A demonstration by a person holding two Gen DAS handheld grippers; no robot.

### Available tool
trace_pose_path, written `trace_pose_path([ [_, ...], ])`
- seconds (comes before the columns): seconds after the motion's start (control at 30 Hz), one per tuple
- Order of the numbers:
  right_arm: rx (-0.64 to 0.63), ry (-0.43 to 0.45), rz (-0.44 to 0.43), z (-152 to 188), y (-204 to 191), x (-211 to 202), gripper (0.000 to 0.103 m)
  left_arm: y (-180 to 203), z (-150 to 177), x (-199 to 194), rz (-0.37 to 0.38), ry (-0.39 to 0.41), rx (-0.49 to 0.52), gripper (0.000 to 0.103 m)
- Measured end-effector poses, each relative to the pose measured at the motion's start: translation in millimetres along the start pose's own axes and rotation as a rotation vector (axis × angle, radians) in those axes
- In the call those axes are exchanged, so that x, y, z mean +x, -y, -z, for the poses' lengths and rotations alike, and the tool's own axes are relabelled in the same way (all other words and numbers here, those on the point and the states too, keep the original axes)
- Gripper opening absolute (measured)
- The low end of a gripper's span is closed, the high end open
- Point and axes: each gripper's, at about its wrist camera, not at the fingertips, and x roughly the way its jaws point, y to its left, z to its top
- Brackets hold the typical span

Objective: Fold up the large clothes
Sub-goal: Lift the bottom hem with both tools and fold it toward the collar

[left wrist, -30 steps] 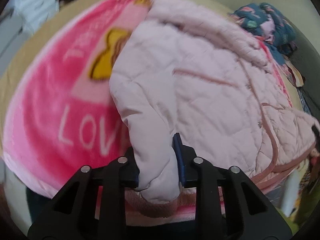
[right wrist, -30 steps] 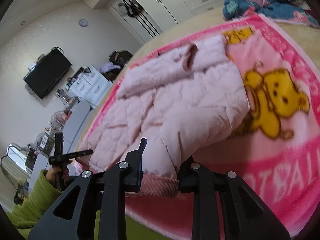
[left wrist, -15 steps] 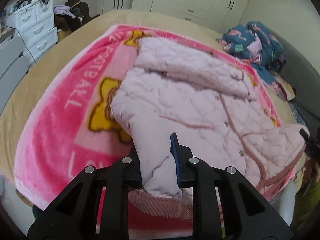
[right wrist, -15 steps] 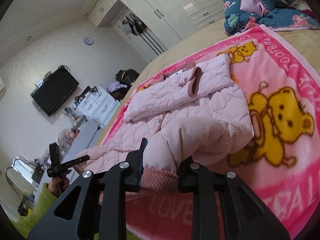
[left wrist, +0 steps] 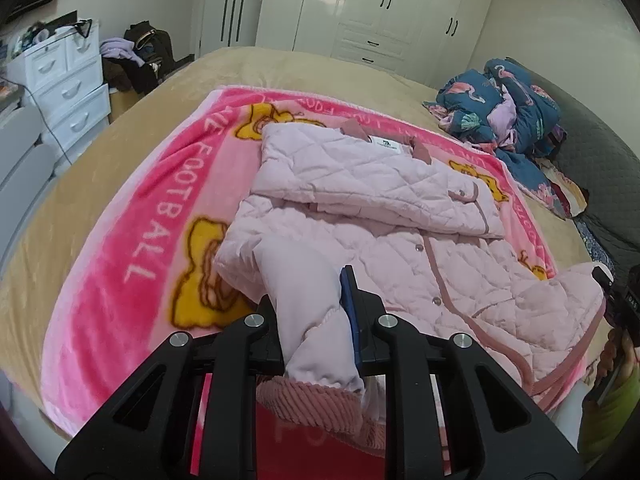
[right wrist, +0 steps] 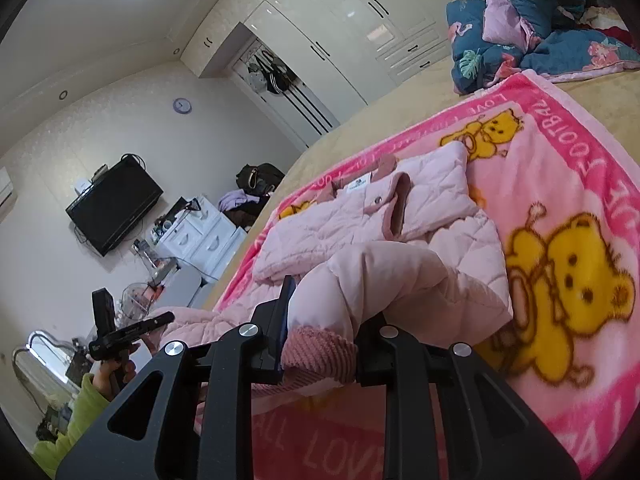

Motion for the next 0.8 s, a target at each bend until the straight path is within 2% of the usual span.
trace_pose_path([
  [0.5,-0.012,0.079,0.005,-38,-7,7,0.022,-7,-40,3,0.038,0.06,-0.032,0.013],
  [0.8,-0.043,0.15,0.006,-70,-20,11,0.022,-2,-67,-4,0.035,0.11,-0.012,0.013],
])
